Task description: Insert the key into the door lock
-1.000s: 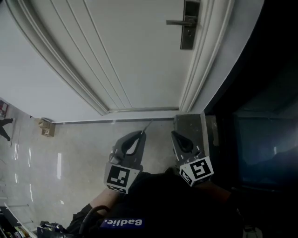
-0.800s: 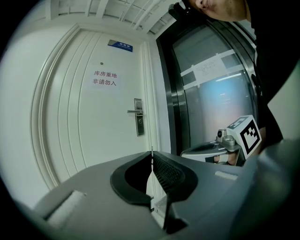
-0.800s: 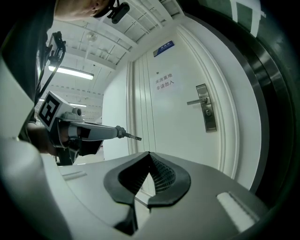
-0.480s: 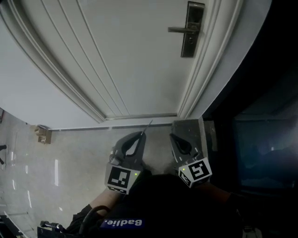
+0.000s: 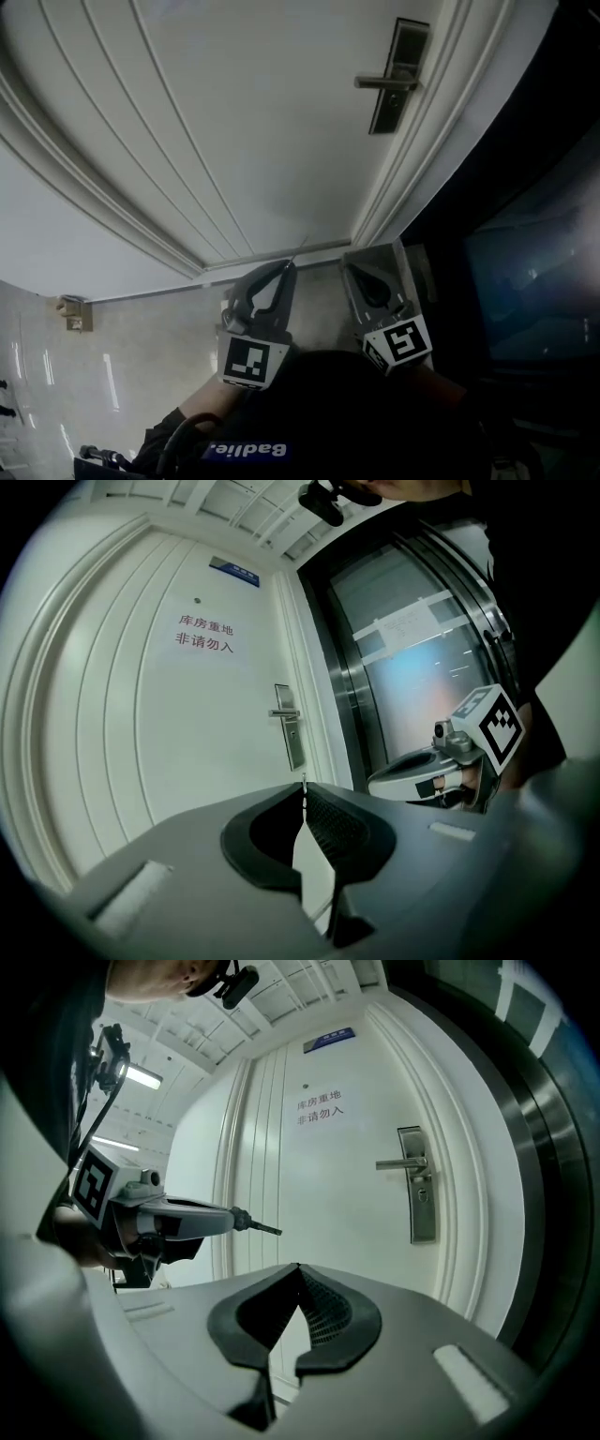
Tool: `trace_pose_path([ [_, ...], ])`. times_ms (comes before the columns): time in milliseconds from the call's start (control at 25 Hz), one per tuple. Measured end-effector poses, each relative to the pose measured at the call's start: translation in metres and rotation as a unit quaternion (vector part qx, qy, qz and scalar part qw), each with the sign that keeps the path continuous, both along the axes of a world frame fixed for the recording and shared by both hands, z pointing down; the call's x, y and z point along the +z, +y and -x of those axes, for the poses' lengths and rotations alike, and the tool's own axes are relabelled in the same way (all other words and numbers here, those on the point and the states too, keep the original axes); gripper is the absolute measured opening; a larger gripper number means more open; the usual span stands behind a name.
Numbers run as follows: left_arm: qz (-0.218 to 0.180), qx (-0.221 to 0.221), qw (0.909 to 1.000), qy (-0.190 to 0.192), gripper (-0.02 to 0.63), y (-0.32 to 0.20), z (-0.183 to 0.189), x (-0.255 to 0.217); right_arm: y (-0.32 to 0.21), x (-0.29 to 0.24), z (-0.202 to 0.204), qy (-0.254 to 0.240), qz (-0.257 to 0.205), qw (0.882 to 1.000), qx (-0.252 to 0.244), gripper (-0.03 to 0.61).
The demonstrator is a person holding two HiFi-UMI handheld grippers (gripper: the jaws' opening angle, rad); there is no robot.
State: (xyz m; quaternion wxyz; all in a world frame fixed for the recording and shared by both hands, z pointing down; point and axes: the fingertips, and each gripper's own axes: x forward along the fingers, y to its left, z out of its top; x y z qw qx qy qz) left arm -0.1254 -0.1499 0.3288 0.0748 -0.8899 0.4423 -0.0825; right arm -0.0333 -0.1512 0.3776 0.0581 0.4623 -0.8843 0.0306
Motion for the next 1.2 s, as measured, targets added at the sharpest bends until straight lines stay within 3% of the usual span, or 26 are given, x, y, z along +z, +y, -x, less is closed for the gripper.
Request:
trace_pose_path([
  [240,-0.036,0.025,0.9986,-0.029,0.031,-0.035,0.014,0.000,-0.026,0.004,0.004,0.019,0.010,0.999,0.044,0.003],
  [480,-0.054,0.034,0.9970,-0.043,0.031,-0.061,-0.001,-0.007,-0.047,0.000,-0.015,0.023,0.004,0.998,0.062,0.003],
  [680,-0.077,0.025,0.9949,-0.059,0.031,-0.082,-0.035,-0.024,-0.080,-0.017,-0.051,0.009,-0.022,0.998,0.058,0.003],
  [880,-0.091,-0.013,0.9914,-0.093,0.031,-0.106,-0.077,-0.040,-0.118,-0.046,-0.106,-0.006,-0.065,0.997,0.047,0.003],
  [1200,-0.136,-0.059,0.9784,-0.144,0.031,-0.153,-0.143,-0.064,-0.175,-0.089,-0.180,-0.016,-0.127,0.992,0.010,0.003],
])
